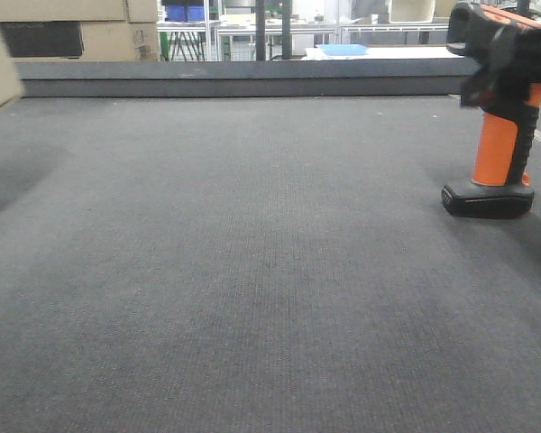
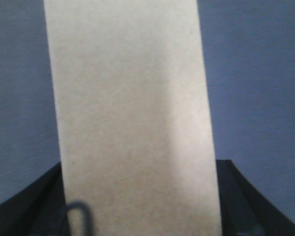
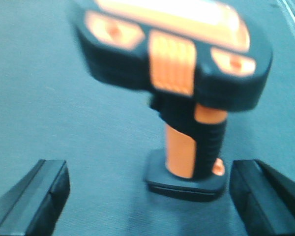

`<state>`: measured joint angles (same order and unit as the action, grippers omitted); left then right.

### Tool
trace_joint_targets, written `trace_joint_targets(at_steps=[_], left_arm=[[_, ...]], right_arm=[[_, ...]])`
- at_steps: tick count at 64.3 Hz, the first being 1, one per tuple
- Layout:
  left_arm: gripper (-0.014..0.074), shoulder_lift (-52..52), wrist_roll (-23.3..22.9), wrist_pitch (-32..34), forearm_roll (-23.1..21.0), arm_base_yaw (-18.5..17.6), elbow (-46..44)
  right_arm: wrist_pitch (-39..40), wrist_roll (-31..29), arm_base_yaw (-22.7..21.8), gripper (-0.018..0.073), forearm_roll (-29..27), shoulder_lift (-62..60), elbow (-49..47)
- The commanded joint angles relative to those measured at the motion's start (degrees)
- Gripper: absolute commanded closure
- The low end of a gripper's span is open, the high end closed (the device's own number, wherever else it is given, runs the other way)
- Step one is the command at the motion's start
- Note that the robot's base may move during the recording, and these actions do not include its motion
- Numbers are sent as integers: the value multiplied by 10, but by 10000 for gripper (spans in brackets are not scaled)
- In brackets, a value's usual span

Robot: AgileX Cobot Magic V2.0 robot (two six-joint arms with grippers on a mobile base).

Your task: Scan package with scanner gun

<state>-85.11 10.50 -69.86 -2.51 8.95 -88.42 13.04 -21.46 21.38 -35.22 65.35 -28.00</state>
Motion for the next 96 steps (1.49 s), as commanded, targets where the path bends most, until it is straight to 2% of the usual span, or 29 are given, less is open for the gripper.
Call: trace_joint_targets(at_steps=[1, 5, 12, 17, 24, 34, 46, 54, 64, 72, 83, 86, 90, 96], left_arm=[[708, -8, -6, 19, 15, 1, -6], [708, -18, -6, 31, 17, 1, -6], [708, -41, -6, 61, 18, 1, -6], [708, -56, -6, 73, 18, 1, -4], [708, -77, -6, 80, 18, 1, -4], [708, -105, -6, 91, 29, -13, -4], [708, -123, -6, 99, 62, -47, -3], [708, -128, -25, 100, 58, -48, -3], [690, -129, -32, 96, 58, -48, -1], [507, -129, -32, 78, 58, -48, -2], [113, -121, -35, 60, 58, -48, -2], [38, -115, -35, 58, 58, -48, -2], [-21, -103, -36, 56, 58, -48, -2], [3, -76, -36, 49, 58, -48, -2]], right_arm=[[-27, -6, -3, 119, 0, -44, 2], [-45, -6, -3, 231, 1, -76, 2], [-65, -6, -3, 522, 4, -130, 2], [-83, -6, -3, 732, 28, -171, 2], [-104, -6, -3, 713, 67, -213, 2], [-115, -6, -9, 713, 68, -246, 2], [-130, -6, -72, 713, 77, -246, -1], [-159, -6, -110, 713, 80, -246, -10], [-203, -6, -132, 713, 99, -246, -40], [-226, -6, -138, 713, 116, -246, -65], [-255, -6, -140, 713, 135, -246, -89], [-260, -6, -140, 713, 135, -246, -92], [-263, -6, -140, 713, 135, -246, -93], [-277, -4, -150, 713, 135, -246, -93]])
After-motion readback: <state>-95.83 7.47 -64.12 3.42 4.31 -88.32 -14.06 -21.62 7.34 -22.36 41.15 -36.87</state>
